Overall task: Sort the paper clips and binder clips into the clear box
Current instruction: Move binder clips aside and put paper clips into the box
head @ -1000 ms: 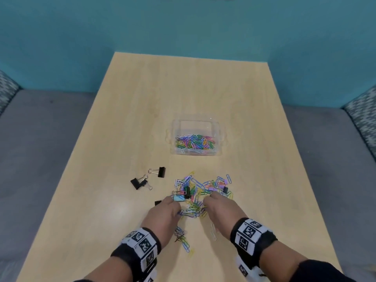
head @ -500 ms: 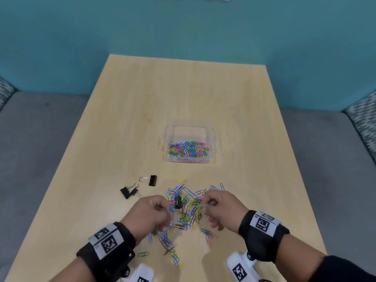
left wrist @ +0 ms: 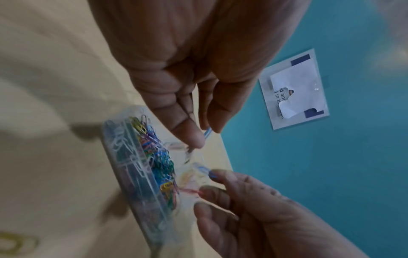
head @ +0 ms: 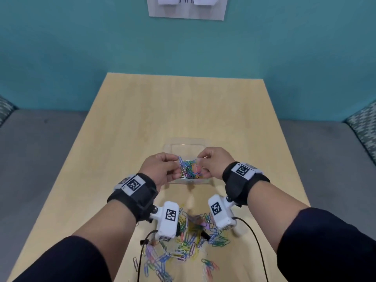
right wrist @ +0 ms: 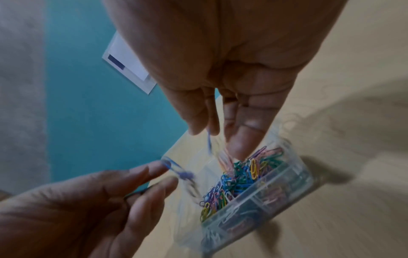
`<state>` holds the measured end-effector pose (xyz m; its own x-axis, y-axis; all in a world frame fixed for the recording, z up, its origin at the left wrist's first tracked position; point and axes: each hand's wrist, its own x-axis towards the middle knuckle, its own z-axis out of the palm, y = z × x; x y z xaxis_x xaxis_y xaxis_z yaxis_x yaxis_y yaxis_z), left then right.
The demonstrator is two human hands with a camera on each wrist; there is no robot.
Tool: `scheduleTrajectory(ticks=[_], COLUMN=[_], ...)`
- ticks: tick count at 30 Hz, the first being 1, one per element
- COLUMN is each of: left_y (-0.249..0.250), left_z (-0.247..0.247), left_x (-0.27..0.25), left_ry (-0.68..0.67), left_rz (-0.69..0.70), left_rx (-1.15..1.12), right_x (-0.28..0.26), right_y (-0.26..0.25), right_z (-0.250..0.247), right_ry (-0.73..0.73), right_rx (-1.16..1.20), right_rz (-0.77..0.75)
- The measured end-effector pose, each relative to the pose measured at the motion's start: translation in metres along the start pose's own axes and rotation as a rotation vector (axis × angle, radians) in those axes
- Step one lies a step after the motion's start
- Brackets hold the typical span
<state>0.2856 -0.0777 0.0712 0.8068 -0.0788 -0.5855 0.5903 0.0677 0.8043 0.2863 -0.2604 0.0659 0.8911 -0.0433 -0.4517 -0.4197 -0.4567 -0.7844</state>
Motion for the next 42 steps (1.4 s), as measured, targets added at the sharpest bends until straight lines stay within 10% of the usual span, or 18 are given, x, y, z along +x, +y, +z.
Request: scheduleTrajectory(ticks=[7,11,19,27,33,42], left_y=[-0.047,-0.12,-0.151,-0.007,0.001,-0.009], left_z=[-0.079,-0.103,-0.08,-0.004,0.025,0.033], left_x=[-0.056,-0.129,-0.135,0.021,0.068,0.073], left_ry=[0.121,-0.065,-0.044,0.005,-0.29,-0.328], left_rz=[0.193,0.515,0.838,0.637,0.437,0.49], left_rx=[0.555,1.129,1.397,1.749,1.954,1.955], right_x=[-0.075,-0.154,-0.201,-0.185,-0.183,-0.177], right_y=[0.053,0.113,0.154,0.161,0.177,0.188], right_z=[-0.027,-0.007,0.041,0.033,0.026,0.022], right_ry=[0.037,-0.102,-0.153,-0.007,-0.012,-0.017], right_rx=[-0.365,-0.704,-0.846,-0.327,-0.168,-0.092], right_rz=[-0.123,-0.278,-0.324,0.092,0.085,0.038])
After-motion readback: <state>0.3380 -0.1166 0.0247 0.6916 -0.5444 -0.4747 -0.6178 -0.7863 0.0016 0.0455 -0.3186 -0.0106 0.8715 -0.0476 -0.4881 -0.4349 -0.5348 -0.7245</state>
